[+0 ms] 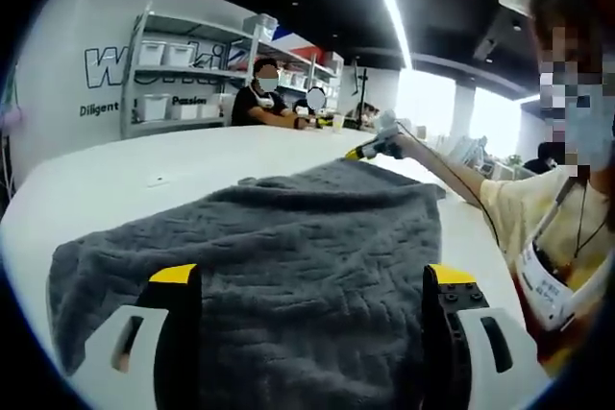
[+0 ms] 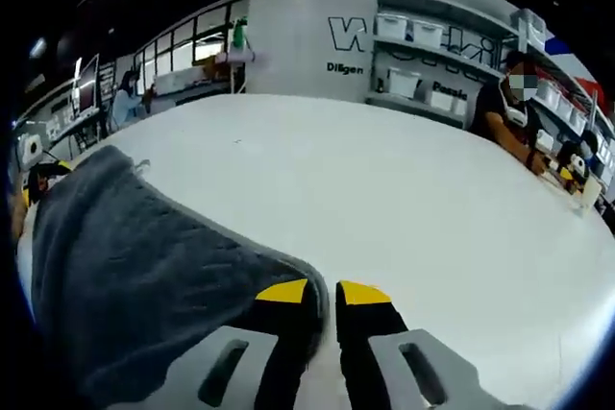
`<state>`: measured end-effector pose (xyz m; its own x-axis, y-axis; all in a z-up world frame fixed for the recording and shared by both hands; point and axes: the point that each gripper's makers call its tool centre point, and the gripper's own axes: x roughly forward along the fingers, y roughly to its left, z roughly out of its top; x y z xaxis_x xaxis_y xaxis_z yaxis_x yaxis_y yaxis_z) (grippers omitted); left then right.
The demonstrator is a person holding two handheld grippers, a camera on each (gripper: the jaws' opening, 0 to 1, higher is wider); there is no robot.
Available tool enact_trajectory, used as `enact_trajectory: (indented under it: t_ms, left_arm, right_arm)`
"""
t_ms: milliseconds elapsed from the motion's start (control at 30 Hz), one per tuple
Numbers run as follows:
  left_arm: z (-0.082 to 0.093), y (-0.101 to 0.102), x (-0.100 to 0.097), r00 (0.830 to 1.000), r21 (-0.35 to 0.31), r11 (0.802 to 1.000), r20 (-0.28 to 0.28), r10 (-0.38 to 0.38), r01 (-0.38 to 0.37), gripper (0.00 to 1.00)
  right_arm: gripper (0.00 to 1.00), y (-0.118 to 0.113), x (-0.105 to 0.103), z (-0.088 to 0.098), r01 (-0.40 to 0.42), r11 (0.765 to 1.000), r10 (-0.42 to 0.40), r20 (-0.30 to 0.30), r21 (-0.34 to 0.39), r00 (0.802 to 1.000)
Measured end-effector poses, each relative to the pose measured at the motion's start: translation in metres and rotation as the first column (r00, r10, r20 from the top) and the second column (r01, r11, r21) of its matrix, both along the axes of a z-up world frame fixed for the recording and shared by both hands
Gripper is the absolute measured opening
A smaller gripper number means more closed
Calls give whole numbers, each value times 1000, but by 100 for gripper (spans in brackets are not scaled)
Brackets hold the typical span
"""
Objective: Fold the towel on the table until its edges align and the towel forms a compact rectangular stack.
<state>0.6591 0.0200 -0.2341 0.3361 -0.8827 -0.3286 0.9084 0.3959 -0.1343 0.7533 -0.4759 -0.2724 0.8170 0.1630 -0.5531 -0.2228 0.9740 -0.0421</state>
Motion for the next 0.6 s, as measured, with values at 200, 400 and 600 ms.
enact_trajectory:
  t_ms: [200,400,600]
  left_arm:
    - [-1,0,0,1000,3,1000,-1,-1,1,93]
    - [-3,0,1,1000,12,1000,-4,1,0,93]
    - [-7,2,3,1000,29,1000,-7,4,-4,93]
  right_arm:
    - [1,-6,7,0,2,999,-1,23,-51,1000]
    - [1,-25,19,1,42,982,-32,59,-182,998]
    - [1,-34,33,1,47,961,-30,64,-271,998]
